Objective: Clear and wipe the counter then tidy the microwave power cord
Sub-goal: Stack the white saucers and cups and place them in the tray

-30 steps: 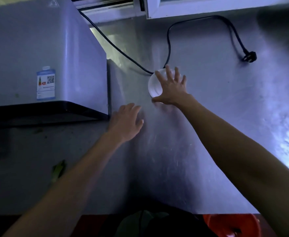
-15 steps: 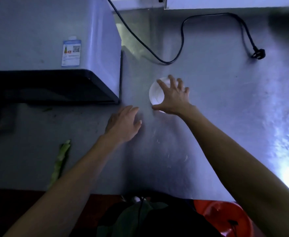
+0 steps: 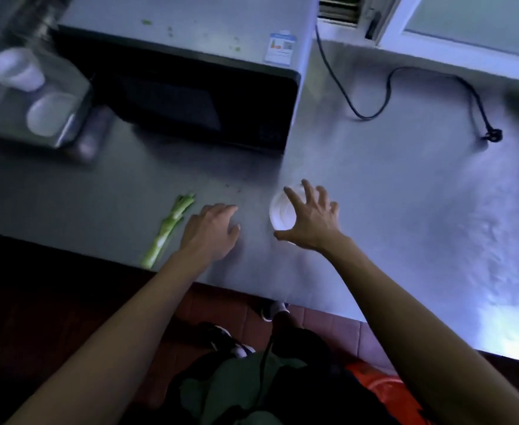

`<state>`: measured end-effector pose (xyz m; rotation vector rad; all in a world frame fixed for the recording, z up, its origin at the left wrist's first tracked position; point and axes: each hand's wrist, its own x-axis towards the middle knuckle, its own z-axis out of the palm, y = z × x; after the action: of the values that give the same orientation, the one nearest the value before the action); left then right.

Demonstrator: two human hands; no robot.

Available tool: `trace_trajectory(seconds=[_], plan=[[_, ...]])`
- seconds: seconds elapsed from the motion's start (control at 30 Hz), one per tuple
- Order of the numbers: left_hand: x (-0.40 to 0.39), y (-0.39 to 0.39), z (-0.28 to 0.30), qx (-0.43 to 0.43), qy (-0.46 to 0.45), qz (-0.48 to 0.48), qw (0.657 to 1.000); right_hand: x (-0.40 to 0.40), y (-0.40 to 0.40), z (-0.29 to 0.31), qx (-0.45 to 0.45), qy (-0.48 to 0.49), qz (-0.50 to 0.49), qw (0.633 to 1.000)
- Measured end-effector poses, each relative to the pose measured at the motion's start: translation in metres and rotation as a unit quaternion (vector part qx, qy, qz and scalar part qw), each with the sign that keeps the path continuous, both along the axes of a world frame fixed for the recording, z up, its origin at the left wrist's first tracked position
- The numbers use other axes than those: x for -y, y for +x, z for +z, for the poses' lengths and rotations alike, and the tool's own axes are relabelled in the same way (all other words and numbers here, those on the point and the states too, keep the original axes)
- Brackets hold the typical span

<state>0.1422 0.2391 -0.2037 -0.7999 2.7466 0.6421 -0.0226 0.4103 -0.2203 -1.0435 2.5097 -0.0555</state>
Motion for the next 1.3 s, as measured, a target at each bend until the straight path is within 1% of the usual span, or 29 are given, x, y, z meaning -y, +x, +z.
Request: trace_trajectory(seconds=[0.07,0.13,0.23,0.33,0.47,0.6,0.73,0.87,1.0,1.1,1.17,1.3], plan=[[0.009,0.044,0.001,-0.006,0.007,0.053,0.999,0.01,0.036,0.002,-0.009,0.007,0.03,0.999],[0.021,0.088,0.003,0.006,0.012,0.112,0.994,0.023,0.068,0.004,-0.022,0.006,0.056,0.998],[0.038,0.145,-0.001,-0.007,0.021,0.16,0.987,0.044,0.109,0.008,-0.03,0.001,0.085,0.996],[0.047,0.183,-0.003,-0.025,0.012,0.184,0.982,0.062,0.14,0.011,-0.039,0.006,0.11,0.993],[0.054,0.201,-0.003,-0.05,-0.001,0.205,0.978,0.081,0.159,0.013,-0.06,-0.007,0.126,0.99],[0.061,0.2,-0.012,-0.045,0.012,0.211,0.976,0.095,0.164,0.009,-0.068,-0.005,0.133,0.989],[0.072,0.179,-0.022,-0.036,0.019,0.194,0.98,0.105,0.16,-0.002,-0.061,-0.001,0.135,0.989],[0.08,0.148,-0.036,-0.004,-0.008,0.162,0.987,0.11,0.147,-0.013,-0.038,-0.008,0.115,0.993],[0.082,0.121,-0.052,0.0,-0.017,0.154,0.988,0.106,0.14,-0.024,-0.019,-0.03,0.107,0.994],[0.086,0.109,-0.063,-0.007,-0.023,0.159,0.987,0.103,0.138,-0.034,-0.011,-0.03,0.115,0.993],[0.092,0.104,-0.067,-0.014,-0.017,0.167,0.986,0.105,0.132,-0.039,0.001,-0.028,0.1,0.995],[0.103,0.097,-0.07,0.003,0.007,0.164,0.987,0.118,0.119,-0.044,0.018,-0.023,0.092,0.995]])
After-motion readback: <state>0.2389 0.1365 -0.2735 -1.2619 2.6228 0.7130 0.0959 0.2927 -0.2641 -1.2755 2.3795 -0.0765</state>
